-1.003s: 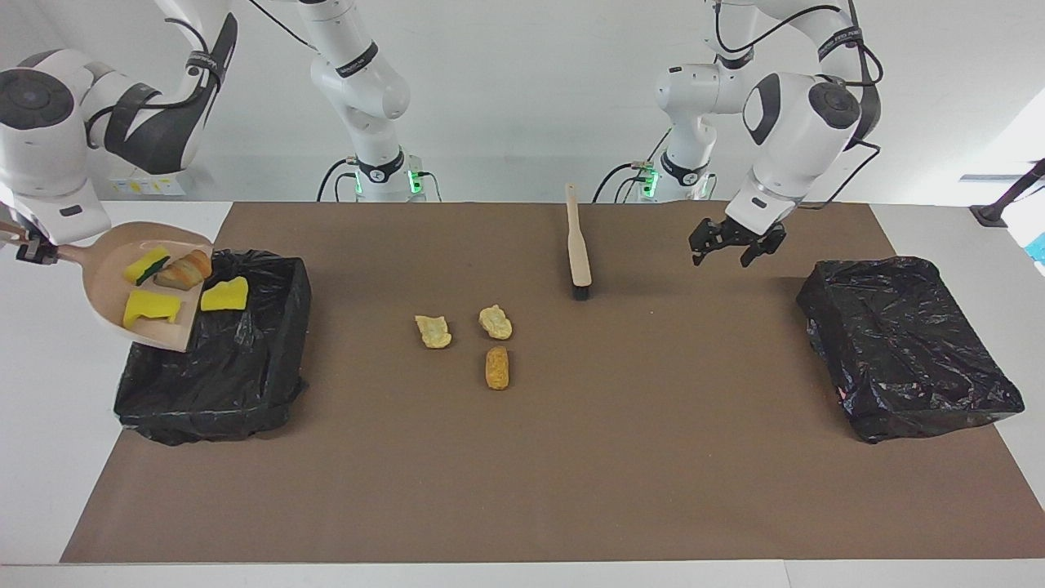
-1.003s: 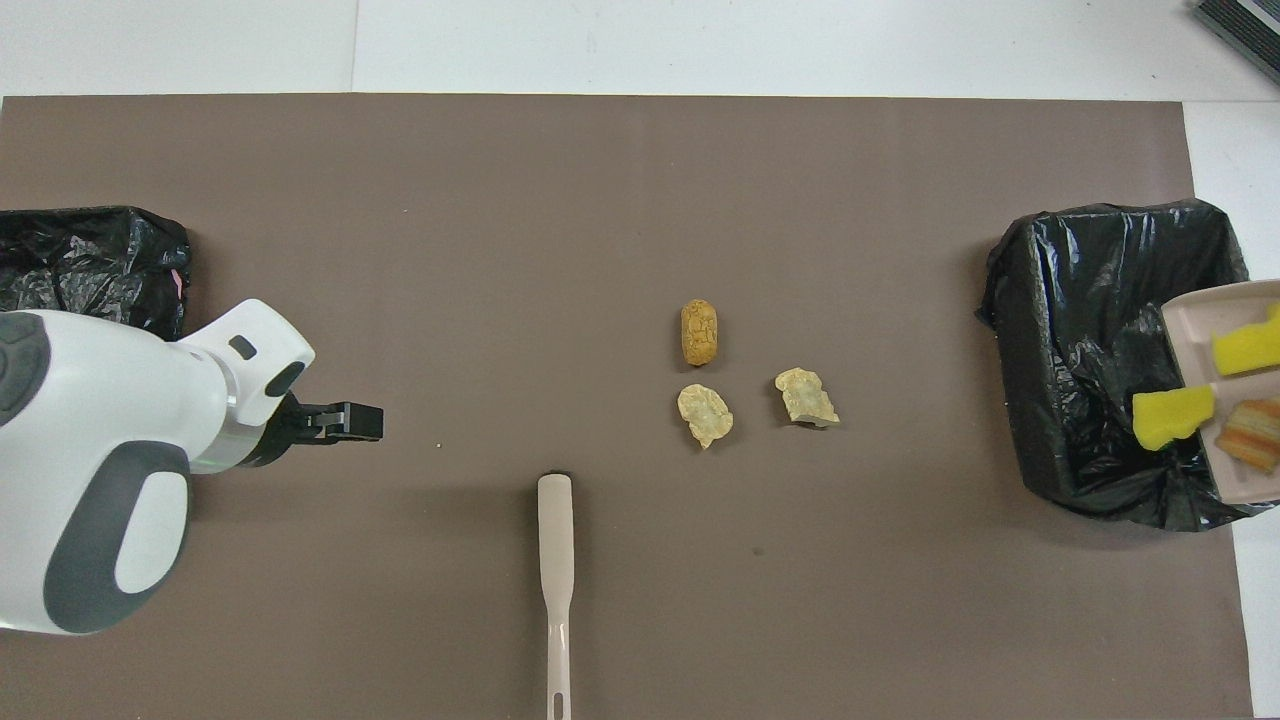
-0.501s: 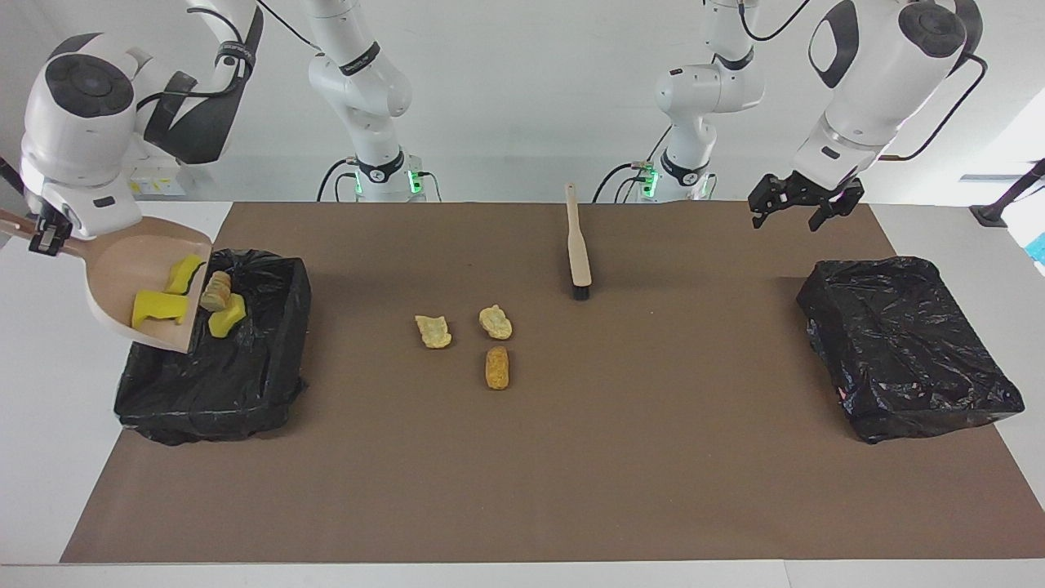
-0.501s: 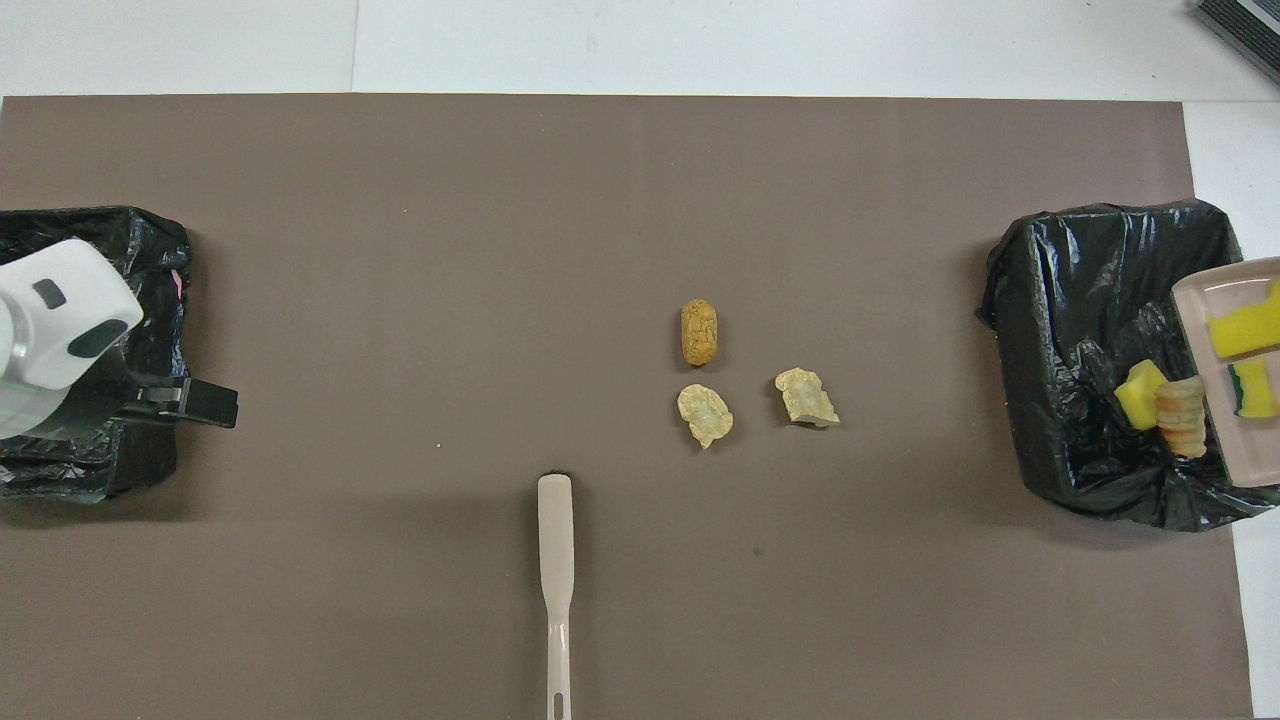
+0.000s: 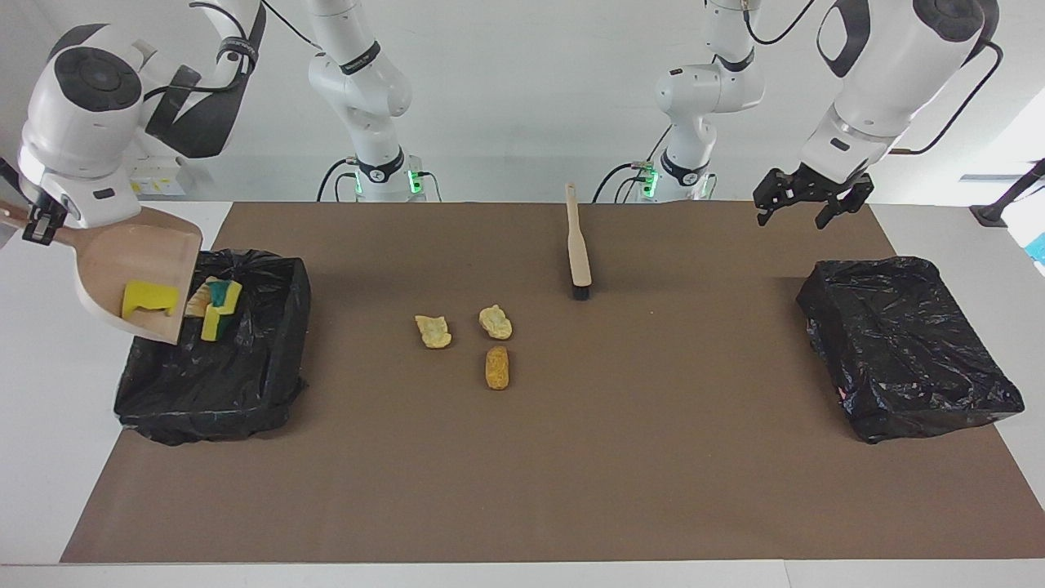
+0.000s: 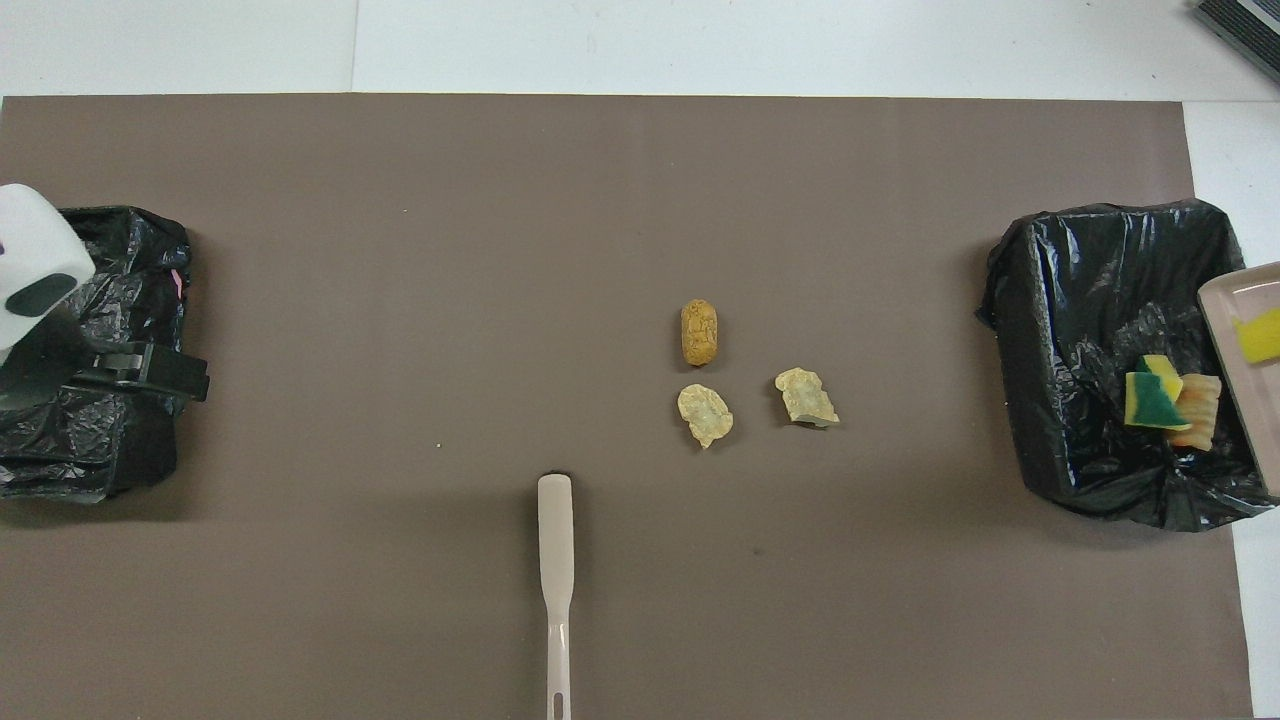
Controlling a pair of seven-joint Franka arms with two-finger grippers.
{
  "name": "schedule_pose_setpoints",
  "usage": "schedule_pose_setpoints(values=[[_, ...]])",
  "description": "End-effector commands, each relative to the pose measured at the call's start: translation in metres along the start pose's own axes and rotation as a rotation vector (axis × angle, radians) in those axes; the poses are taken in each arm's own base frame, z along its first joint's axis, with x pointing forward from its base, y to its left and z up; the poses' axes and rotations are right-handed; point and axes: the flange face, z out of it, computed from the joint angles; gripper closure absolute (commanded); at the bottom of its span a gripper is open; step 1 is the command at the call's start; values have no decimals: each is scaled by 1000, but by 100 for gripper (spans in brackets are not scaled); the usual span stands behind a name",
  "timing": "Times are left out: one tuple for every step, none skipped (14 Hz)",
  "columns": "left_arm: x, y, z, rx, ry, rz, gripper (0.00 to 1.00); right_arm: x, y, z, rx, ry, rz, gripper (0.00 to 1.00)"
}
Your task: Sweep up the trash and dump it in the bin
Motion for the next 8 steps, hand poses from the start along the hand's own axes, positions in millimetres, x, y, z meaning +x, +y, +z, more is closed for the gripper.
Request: schedule_pose_setpoints(values=[[-18, 0, -29, 19, 23, -11, 0, 7, -8, -28, -17, -78, 15, 100], [-20, 1, -33, 18, 32, -12, 0, 7, -8, -29, -20, -82, 14, 100], [-20, 0, -33, 16, 36, -13, 0, 7, -9, -30, -20, -96, 11, 100], [-19, 0, -33, 16, 39, -16, 0, 10, -11, -33, -21, -107, 3, 100], [-20, -1, -34, 16, 40, -16, 0, 12, -14, -33, -22, -113, 12, 100], [-20, -2, -33, 17, 34, -17, 0, 19, -15, -40, -31, -147, 6, 100], [-21, -8, -33, 19, 33, -23, 0, 23, -15, -47, -39, -174, 16, 100], [-20, -11, -34, 18, 37, -27, 0, 24, -16, -47, -39, -179, 24, 100]])
